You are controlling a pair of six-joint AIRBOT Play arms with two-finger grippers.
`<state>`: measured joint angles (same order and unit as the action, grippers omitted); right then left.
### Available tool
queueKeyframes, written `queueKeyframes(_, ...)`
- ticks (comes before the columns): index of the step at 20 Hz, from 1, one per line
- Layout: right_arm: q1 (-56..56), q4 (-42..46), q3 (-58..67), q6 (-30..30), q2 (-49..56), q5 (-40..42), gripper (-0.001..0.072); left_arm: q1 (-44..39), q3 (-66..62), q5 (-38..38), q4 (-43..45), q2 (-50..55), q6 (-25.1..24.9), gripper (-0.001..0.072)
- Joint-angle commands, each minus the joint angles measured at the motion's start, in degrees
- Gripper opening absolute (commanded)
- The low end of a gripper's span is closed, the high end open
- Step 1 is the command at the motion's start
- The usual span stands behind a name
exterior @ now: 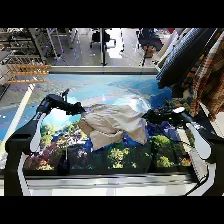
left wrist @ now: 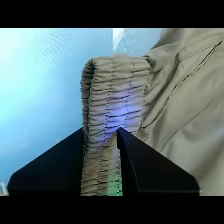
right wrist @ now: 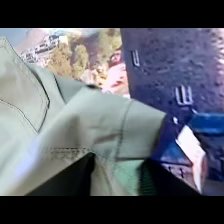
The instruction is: Fold the clothes and pants, and hang the long-sleeved shirts on hangers.
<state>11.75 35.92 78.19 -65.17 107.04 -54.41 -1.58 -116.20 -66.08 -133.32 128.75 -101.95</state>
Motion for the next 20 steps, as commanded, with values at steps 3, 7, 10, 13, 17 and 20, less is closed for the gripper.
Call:
queueKeyframes(3,-2.1,1.2,2.9,1.0,1.4,-4.2,0.0013,-2.8,-0.3,4.1,-0.5,-0.2,-2.0,0.0014)
queueKeyframes(7,-2.1,14.7,9.6,1.0,-5.3,-10.4,0.0012,-0.6,-0.3,3.0,-0.5,-7.9,-4.2,0.0013)
queueKeyframes(10,-2.1,20.4,12.9,1.9,-16.0,-12.7,0.0012,1.5,-0.3,0.3,-0.5,-19.6,-8.7,0.0013)
queueKeyframes(13,-2.1,21.5,14.9,1.9,-29.1,-15.2,0.0012,3.3,-0.3,-3.1,-0.5,-32.1,-9.9,0.0013)
queueKeyframes(17,-2.1,23.3,15.0,1.8,-46.6,-15.3,0.0012,7.0,-0.2,-5.0,-0.5,-47.4,-8.6,0.0013)
queueKeyframes(20,-2.1,23.7,15.0,1.8,-57.0,-14.8,0.0012,10.6,-0.2,-7.9,-0.4,-56.8,-8.4,0.0014)
